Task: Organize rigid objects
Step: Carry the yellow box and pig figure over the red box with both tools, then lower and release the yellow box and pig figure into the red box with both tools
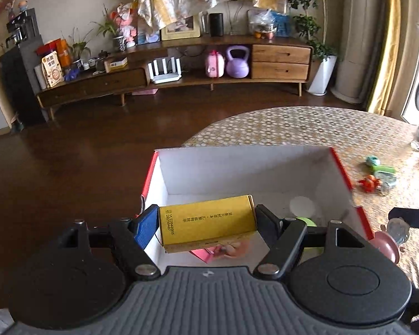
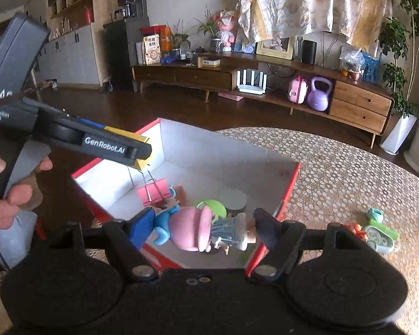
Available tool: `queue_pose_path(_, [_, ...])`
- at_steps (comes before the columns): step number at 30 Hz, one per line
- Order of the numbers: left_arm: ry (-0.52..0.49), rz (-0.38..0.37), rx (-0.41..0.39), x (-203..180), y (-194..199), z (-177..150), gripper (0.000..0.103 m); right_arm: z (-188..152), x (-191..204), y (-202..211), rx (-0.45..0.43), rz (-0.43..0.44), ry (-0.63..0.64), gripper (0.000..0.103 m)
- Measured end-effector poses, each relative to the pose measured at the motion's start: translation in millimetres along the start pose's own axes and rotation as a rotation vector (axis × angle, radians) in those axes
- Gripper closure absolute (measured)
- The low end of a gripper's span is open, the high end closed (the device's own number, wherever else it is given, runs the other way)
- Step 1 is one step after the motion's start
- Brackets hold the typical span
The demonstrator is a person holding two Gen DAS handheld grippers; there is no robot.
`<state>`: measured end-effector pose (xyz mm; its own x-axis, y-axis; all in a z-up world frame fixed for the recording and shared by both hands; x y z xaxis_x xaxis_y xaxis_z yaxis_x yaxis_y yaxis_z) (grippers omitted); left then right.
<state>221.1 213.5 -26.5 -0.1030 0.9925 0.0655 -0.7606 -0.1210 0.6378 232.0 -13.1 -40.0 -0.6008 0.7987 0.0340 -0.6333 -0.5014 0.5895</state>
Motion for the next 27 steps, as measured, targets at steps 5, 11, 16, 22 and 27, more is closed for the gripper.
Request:
queue_pose_path(5, [-0.008,0.02,0.019,4.8,-25.0,4.0,0.029,-1.8,2.1,-24.0,0.024,0.0,-0.005,0.027])
queue_pose_path(11, [-0.023,0.031,0.045,6.4,-49.3,4.8,0.029,12.9,14.1,-50.2,0.021,0.022,0.092,0.027])
queue_pose_path(16, [-0.029,0.029,0.063,3.1,-71.2,9.3,0.029,23.1,24.7,-77.6,0.032,0.059,0.176,0.027])
queue_pose_path(22, [-0.045,0.032,0.097,0.8,-101.4,11.6,0.029,17.1,30.2,-109.5,0.084,0.082,0.244,0.027])
queue_pose_path(27, [-0.053,0.022,0.148,-1.9,-124.7,9.7,0.029,7.7,32.7,-125.0,0.149,0.088,0.237,0.027])
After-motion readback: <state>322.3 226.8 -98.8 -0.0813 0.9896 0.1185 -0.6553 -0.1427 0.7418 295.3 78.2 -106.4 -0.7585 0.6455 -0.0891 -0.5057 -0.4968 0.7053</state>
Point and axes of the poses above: each gripper's, at about its wrist camera, not at the fingertips, and y roughly against the way its jaws point, x to its left, z to its top, the point moved 4 cm from there along -y, roughly the way its jaws point, and after that the axes turned 4 degrees about -x, right-handed, at the moved point
